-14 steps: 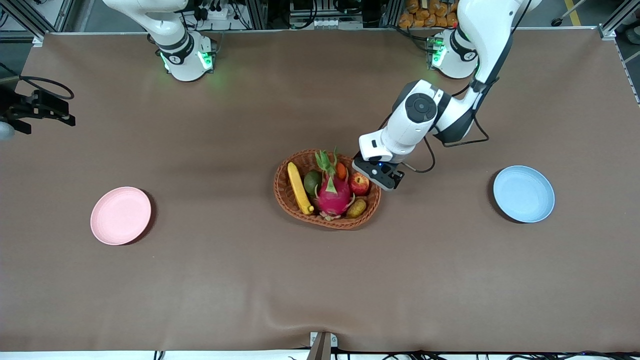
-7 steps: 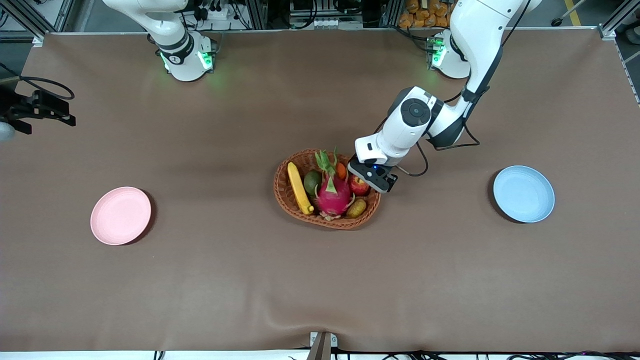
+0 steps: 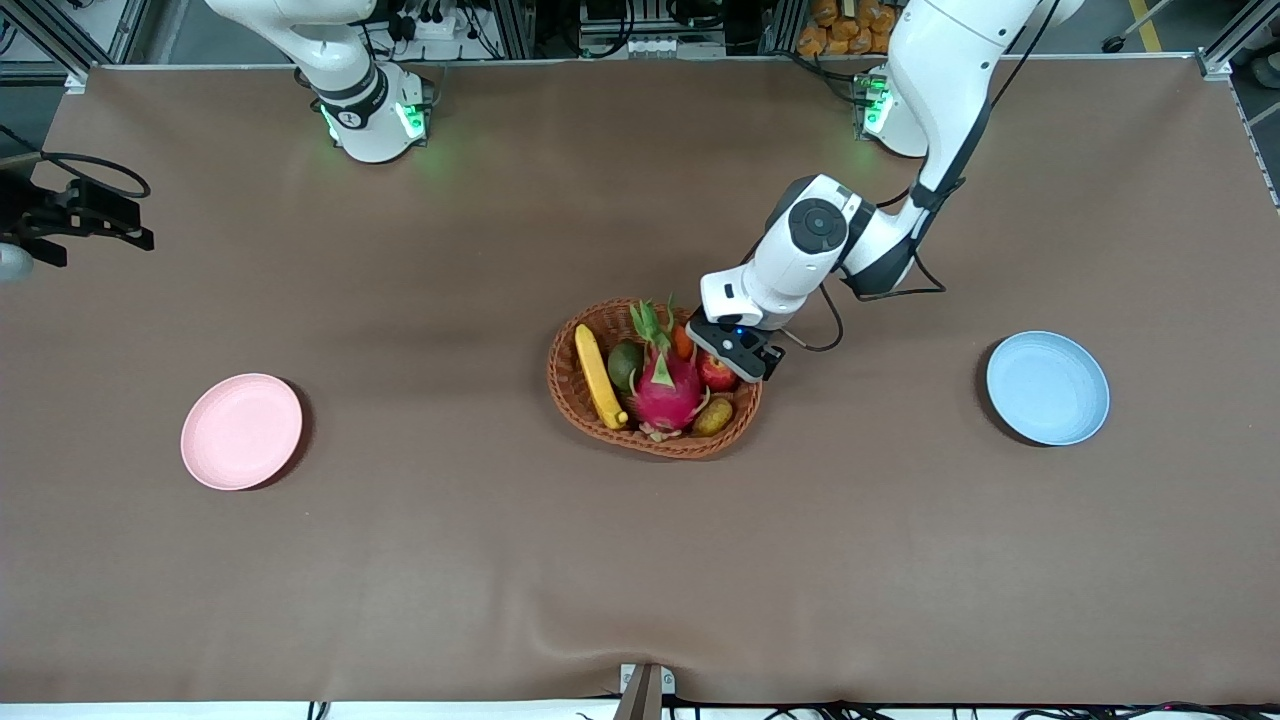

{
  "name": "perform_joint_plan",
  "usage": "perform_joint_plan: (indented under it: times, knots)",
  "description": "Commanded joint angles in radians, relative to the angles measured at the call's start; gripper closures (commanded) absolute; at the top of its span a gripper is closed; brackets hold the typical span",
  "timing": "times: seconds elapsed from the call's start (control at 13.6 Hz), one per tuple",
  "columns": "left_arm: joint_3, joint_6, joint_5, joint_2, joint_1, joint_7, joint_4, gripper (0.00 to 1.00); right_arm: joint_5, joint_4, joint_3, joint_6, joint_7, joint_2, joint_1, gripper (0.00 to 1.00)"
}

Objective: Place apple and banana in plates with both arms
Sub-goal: 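Close the left gripper on the red apple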

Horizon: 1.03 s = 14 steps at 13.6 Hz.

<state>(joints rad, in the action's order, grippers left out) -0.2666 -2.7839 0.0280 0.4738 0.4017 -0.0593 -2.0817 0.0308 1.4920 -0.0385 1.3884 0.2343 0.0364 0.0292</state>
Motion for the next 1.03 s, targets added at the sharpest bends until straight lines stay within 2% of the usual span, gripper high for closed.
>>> perform_joint_plan:
  times: [0.0,0.15,0.22,0.29,0.37,0.44,0.73,0.95]
  knots:
    - [0.003,-0.051,-0.017,0.034,0.006,-0.007,-0.001,0.00,0.018,-0.010,-0.001,-0.012,-0.001,0.007,0.005,0.00]
    - [0.003,-0.051,-0.020,0.034,0.002,-0.010,-0.003,0.01,0.020,-0.010,-0.001,-0.012,-0.001,0.016,0.005,0.00]
    - [0.004,-0.051,-0.020,0.034,0.003,-0.011,-0.003,0.16,0.020,-0.010,-0.001,-0.012,-0.001,0.016,0.005,0.00]
    - [0.004,-0.051,-0.022,0.034,0.003,-0.022,-0.003,0.53,0.020,-0.010,-0.001,-0.012,-0.001,0.016,0.005,0.00]
    - [0.003,-0.049,-0.023,0.028,-0.001,-0.034,-0.003,0.78,0.020,-0.010,-0.001,-0.012,-0.001,0.016,0.005,0.00]
    - [0.003,-0.046,-0.023,0.017,-0.006,-0.034,-0.004,0.90,0.020,-0.012,-0.001,-0.011,-0.001,0.016,0.005,0.00]
    - [-0.002,-0.013,-0.023,-0.079,-0.001,-0.022,-0.023,0.94,0.020,-0.012,-0.001,-0.011,0.000,0.016,0.005,0.00]
    - [-0.016,0.101,-0.022,-0.148,-0.011,-0.014,-0.023,0.92,0.018,-0.012,-0.001,-0.011,0.000,0.017,0.003,0.00]
